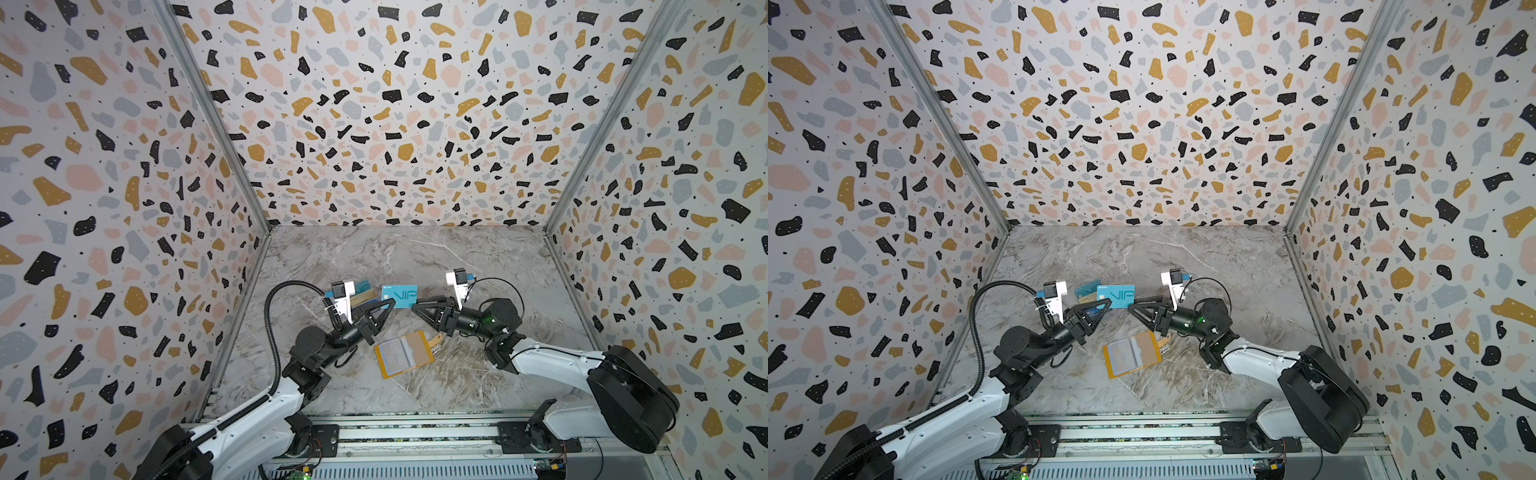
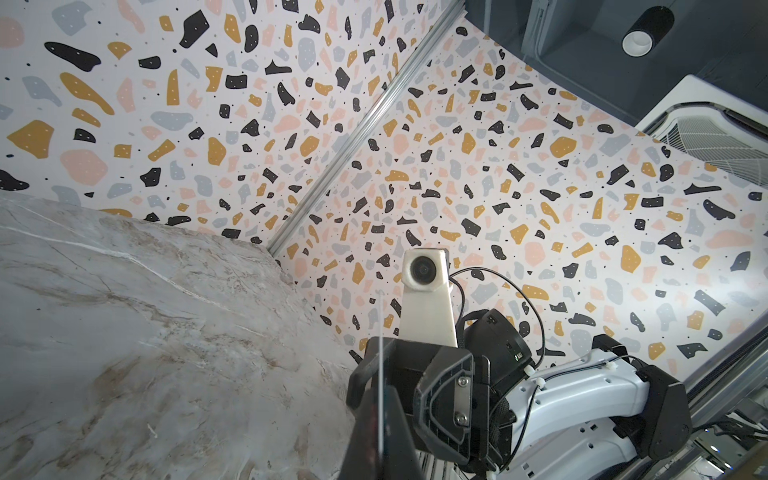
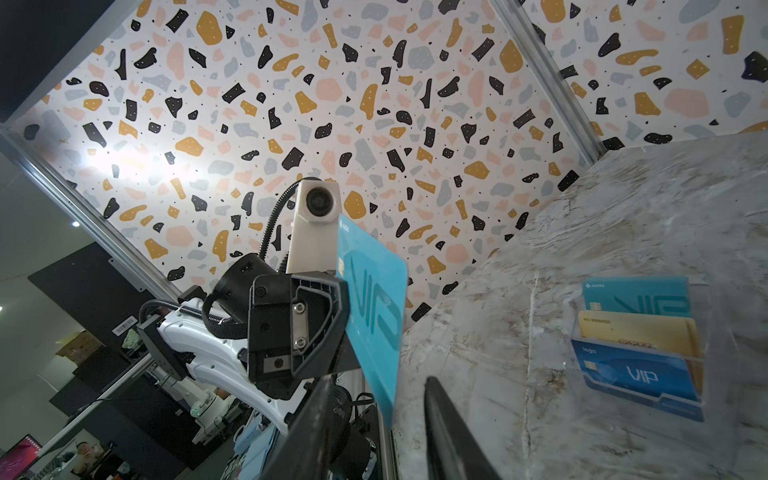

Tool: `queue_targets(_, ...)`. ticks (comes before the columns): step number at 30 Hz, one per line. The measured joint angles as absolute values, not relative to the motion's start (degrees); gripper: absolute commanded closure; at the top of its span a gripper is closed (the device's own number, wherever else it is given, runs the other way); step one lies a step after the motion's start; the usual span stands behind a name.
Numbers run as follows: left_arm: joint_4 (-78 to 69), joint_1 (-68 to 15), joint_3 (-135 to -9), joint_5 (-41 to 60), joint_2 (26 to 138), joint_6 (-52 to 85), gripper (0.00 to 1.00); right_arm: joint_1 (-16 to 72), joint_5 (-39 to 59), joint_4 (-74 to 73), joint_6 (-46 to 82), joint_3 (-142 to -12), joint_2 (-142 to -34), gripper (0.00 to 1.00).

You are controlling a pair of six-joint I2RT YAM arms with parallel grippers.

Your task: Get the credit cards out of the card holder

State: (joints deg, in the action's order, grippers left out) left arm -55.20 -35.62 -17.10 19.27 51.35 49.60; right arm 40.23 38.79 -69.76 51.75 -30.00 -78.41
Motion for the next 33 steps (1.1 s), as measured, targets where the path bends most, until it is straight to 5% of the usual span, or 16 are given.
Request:
queue_targets(16, -57.8, -35.5, -16.5, 20.8, 52.9, 50.4, 1.00, 40.5, 40.3, -73.0, 54.1, -31.1, -80.5, 0.93)
queue_targets(22, -56.4, -34.9, -16.5, 21.1, 52.6, 49.8, 0.85, 40.4, 40.6, -73.1, 53.9, -31.1, -80.5, 0.99)
queue_targets(29, -44.8, -34.1, -16.6, 19.0, 49.0, 44.4, 0.51, 39.3, 40.7, -71.9, 52.9, -30.9, -80.5, 1.00)
queue_targets(33, -33.3, -34.0, -18.4, 16.3, 47.4, 39.3, 0.44, 37.6, 40.7, -69.3, 51.0, -29.7, -79.6, 1.00)
